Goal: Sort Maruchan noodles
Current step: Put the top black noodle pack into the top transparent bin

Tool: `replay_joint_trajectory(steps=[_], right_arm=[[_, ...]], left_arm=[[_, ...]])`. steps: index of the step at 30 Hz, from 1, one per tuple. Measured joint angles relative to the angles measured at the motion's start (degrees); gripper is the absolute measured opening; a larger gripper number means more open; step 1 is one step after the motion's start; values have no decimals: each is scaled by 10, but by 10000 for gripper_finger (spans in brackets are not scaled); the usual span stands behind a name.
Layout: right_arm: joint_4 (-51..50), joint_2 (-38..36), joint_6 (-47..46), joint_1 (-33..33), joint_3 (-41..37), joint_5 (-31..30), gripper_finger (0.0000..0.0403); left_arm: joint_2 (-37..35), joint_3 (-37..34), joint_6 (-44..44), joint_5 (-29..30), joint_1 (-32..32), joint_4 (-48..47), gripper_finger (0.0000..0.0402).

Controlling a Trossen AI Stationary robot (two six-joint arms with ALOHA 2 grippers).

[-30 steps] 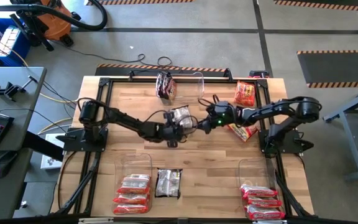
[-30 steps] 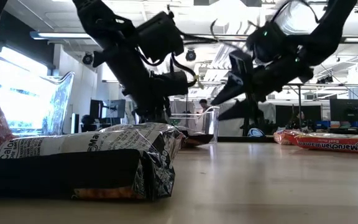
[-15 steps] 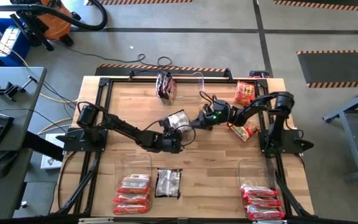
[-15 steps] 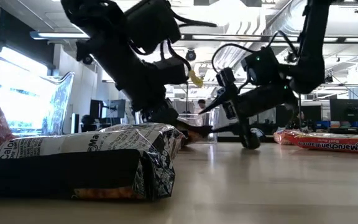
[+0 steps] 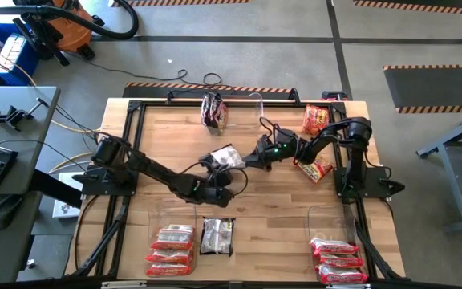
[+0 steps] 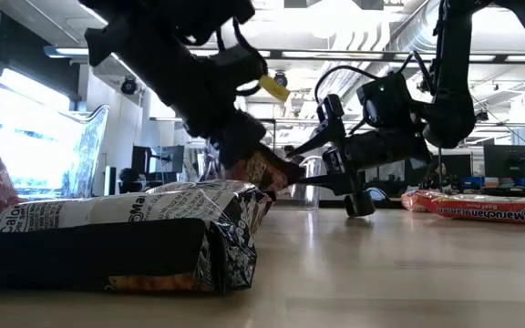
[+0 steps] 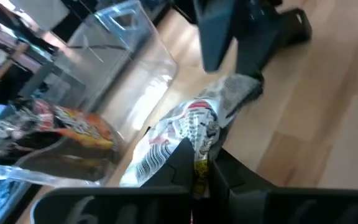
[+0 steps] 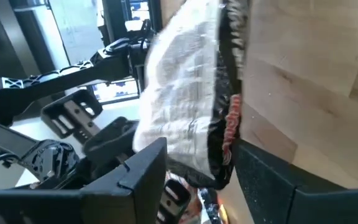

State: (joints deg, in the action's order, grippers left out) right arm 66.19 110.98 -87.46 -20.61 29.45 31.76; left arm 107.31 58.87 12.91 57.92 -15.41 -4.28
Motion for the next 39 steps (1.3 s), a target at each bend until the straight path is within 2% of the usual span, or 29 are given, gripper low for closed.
replay_joint_trajectory(steps=[4,15,28,35,39], right_arm=[[9,1,-16,-4,0,18,191],[95,2,-79,3,24,15,191],[81,1,-86,41,92,15,191],[87,0,-100,53,92,-8,191],[79,0,-67,53,106,-13,191]], left_arm=[[-12,1,0,32,-10,-1,0],[-37,1,-31,88,-35,18,0],[-45,0,-91,203,-68,42,0],[-53,0,-100,207,-70,44,0],[-53,0,-101,202,-73,46,0]])
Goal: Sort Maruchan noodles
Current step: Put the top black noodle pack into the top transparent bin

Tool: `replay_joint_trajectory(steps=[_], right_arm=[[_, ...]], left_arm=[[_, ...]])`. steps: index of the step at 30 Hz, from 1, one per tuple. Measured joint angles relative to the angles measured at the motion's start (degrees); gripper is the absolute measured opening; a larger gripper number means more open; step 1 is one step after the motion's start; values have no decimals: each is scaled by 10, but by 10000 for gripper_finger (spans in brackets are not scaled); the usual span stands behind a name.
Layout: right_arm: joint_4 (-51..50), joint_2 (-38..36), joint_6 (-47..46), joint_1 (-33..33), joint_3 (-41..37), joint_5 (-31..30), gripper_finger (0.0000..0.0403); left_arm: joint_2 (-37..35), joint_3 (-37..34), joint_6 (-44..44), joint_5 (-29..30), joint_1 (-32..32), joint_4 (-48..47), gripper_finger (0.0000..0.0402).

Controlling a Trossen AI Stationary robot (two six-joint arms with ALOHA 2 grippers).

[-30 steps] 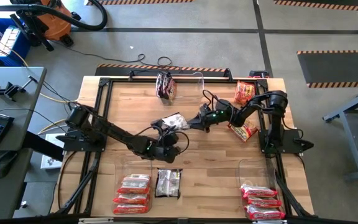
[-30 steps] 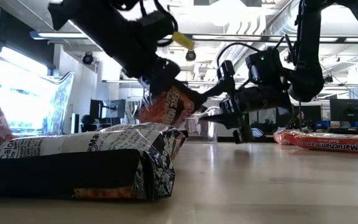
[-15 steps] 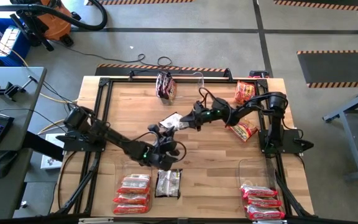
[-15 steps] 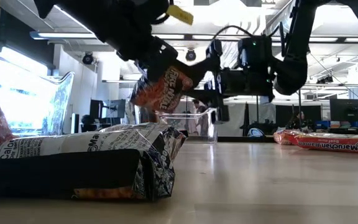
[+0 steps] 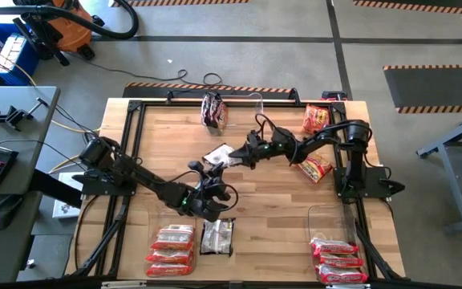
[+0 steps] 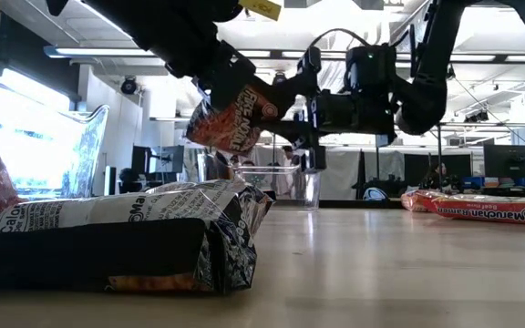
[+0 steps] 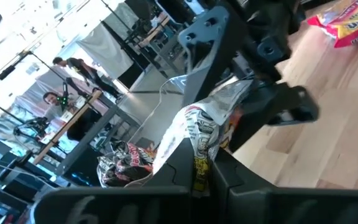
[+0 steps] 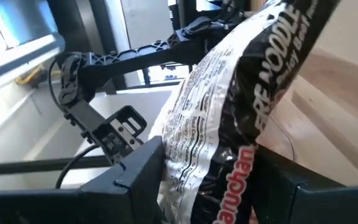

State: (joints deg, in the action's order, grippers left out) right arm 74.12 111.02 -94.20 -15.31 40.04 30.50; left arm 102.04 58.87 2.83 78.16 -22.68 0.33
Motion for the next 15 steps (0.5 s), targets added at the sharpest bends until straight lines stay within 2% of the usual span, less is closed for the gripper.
replay_joint_trajectory(steps=[7,15], right_arm=[[-69,0,122,-1,62,34,172],[-110,0,246,-11,94,69,86]], left_arm=[[0,0,-10,5,-13,-4,0],[0,-30,-5,0,-22,-5,0]])
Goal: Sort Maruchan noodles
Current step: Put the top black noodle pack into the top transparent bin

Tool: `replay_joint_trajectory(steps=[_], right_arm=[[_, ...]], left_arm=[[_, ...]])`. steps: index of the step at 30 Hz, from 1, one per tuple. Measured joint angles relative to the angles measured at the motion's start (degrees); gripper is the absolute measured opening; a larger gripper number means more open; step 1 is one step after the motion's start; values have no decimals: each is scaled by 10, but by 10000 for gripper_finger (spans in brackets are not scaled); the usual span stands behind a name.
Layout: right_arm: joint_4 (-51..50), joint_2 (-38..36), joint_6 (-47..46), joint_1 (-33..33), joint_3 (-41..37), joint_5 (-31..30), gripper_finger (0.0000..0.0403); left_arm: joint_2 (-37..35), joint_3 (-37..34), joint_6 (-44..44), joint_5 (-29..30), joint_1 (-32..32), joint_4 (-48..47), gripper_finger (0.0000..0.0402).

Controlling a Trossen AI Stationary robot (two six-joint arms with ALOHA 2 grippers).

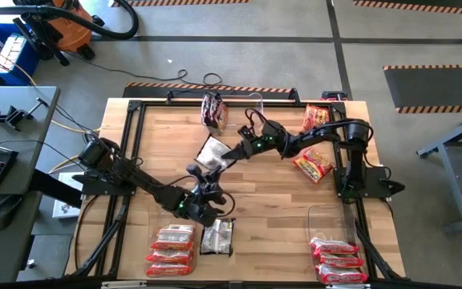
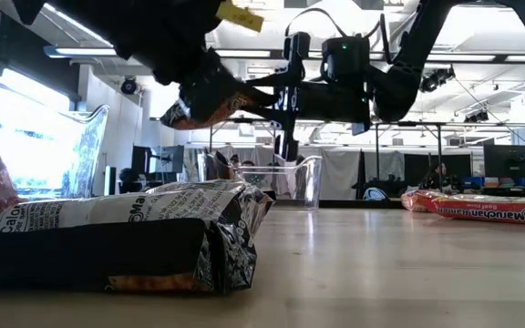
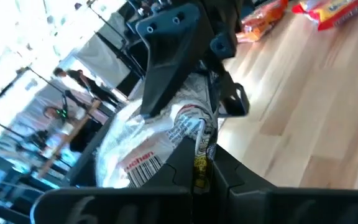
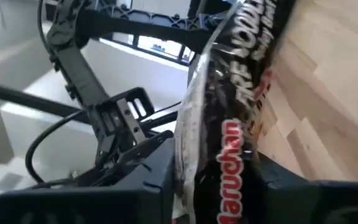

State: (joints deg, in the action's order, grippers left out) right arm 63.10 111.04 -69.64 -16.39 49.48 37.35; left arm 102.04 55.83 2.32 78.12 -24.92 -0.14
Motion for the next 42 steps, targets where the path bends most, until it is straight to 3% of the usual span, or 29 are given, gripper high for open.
replay_joint_trajectory(steps=[5,9,15,20,25,32,37,42], right_arm=[[3,1,68,-14,13,5,73],[-7,1,115,-24,38,29,78],[-95,3,188,-25,107,44,69],[-258,3,300,-27,180,36,67],[-371,2,389,-21,230,1,67],[-384,-3,415,-23,241,-14,66],[-391,-4,419,-37,243,-22,66],[-457,-28,453,-56,269,-44,66]], left_arm=[[-21,-19,-7,18,-6,-38,1],[-83,-51,86,-3,-10,-83,1],[-173,-147,149,-49,-8,-33,1],[-219,-213,110,-134,21,85,10],[-217,-224,78,-207,48,96,51],[-281,-224,34,-237,21,77,114],[-345,-261,32,-277,10,70,122],[-402,-352,-12,-311,30,214,109]])
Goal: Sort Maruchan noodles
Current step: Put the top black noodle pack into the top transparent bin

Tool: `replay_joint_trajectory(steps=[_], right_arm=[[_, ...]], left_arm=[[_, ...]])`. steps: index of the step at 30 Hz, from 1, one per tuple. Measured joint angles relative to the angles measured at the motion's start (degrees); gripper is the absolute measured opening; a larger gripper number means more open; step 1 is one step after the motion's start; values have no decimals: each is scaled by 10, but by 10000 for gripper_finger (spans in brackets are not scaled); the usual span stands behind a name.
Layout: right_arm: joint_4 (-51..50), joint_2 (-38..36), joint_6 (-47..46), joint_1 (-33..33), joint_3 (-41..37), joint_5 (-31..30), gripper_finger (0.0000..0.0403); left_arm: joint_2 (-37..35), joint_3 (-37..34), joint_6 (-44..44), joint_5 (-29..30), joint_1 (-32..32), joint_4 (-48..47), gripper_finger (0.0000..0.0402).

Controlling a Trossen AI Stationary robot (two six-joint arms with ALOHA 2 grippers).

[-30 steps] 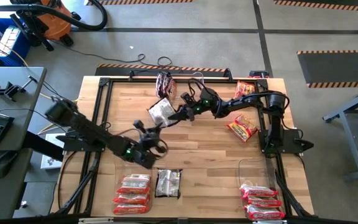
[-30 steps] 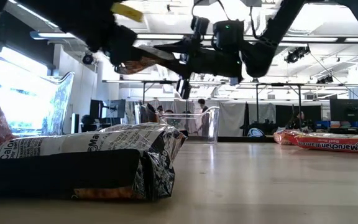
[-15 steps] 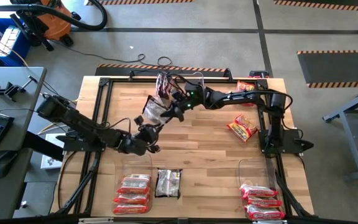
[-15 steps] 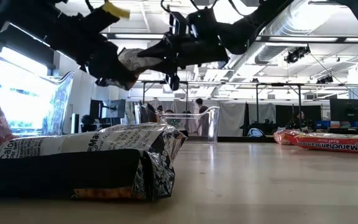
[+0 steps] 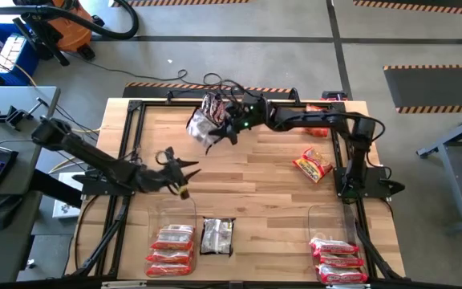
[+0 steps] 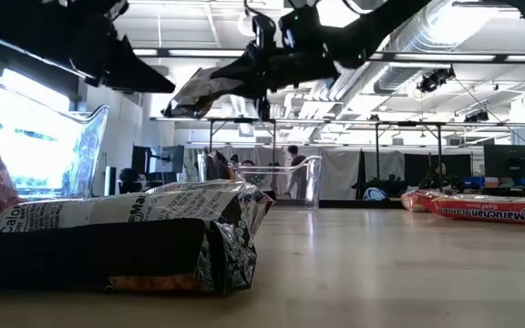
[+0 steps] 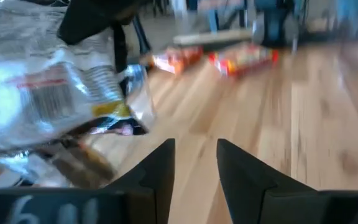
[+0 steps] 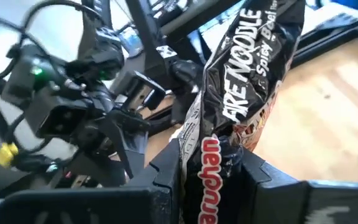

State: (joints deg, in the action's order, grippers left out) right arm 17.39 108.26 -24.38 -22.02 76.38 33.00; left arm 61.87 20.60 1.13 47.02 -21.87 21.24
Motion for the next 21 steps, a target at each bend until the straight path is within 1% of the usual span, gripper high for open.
replay_joint_trajectory(steps=[2,4,6,7,9,10,12,13,16,21], right_arm=[[-53,-13,15,-9,21,-32,66],[-135,-23,39,-16,53,-89,66],[-235,-27,67,-19,94,-175,66],[-287,-27,75,-19,117,-227,66],[-370,-24,79,-18,159,-324,66],[-397,-23,73,-18,176,-363,66],[-438,-19,48,-18,195,-416,66],[-439,-16,38,-18,197,-434,66],[-439,-6,4,-18,190,-462,66],[-427,38,-33,-18,185,-494,66]], left_arm=[[-23,-37,-36,-24,19,83,102],[-43,-67,-51,-62,44,158,95],[-68,-86,-52,-95,71,171,88],[-78,-90,-53,-109,86,171,85],[-100,-92,-53,-124,120,177,80],[-109,-92,-54,-131,137,179,77],[-126,-92,-62,-151,170,183,73],[-134,-92,-62,-160,188,189,71],[-151,-85,-59,-183,236,193,67],[-163,-71,-58,-186,293,189,62]])
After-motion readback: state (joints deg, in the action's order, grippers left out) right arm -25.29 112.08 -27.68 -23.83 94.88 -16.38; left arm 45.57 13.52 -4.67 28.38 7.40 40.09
